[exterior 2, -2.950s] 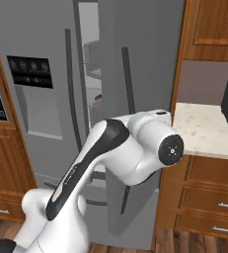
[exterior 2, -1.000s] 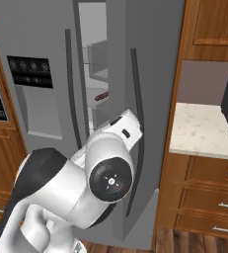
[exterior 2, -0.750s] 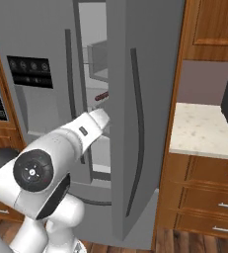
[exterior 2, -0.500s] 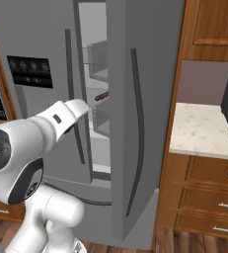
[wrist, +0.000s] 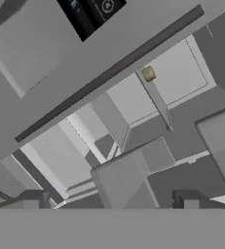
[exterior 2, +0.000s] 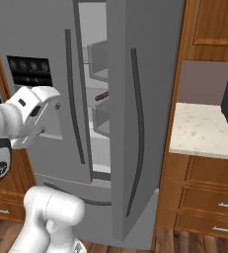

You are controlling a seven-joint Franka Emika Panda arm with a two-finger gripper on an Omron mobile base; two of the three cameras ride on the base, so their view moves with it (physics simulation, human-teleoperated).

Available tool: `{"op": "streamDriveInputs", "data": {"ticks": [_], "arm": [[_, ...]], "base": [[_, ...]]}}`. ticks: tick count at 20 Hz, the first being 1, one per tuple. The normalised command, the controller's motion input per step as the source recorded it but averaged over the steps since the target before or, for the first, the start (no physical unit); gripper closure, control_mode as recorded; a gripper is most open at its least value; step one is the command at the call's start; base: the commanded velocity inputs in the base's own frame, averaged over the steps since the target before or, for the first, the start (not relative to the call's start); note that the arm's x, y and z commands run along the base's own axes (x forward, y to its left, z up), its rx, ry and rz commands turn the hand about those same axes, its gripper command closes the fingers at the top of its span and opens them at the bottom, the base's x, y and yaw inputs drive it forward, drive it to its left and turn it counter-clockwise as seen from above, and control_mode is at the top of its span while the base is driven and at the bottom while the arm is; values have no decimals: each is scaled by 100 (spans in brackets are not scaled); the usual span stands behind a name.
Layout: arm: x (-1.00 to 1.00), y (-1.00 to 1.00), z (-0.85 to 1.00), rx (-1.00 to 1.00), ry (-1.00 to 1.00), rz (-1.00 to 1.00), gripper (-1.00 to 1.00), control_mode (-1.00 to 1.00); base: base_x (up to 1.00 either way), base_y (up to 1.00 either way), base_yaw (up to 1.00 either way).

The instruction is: Retrieve the sausage and cheese from the fridge and place them on the cutting board on the counter.

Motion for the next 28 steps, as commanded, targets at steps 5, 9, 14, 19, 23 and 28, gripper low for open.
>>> {"op": "streamDriveInputs", "data": {"ticks": [5,9,14,19,23,28], "arm": [[49,42,-8,-16,8,-33,-100,-100],[73,7,-30,-15,8,-21,-100,-100],[92,-1,-35,-20,4,-20,-100,-100],[58,-37,-30,-14,5,-13,-100,-100],[28,-70,-4,0,3,-6,-100,-100],[35,-64,-28,-5,0,0,-100,-100]], "base": [[0,0,0],[0,0,0],[0,0,0],[0,0,0],[0,0,0],[0,0,0]]}}
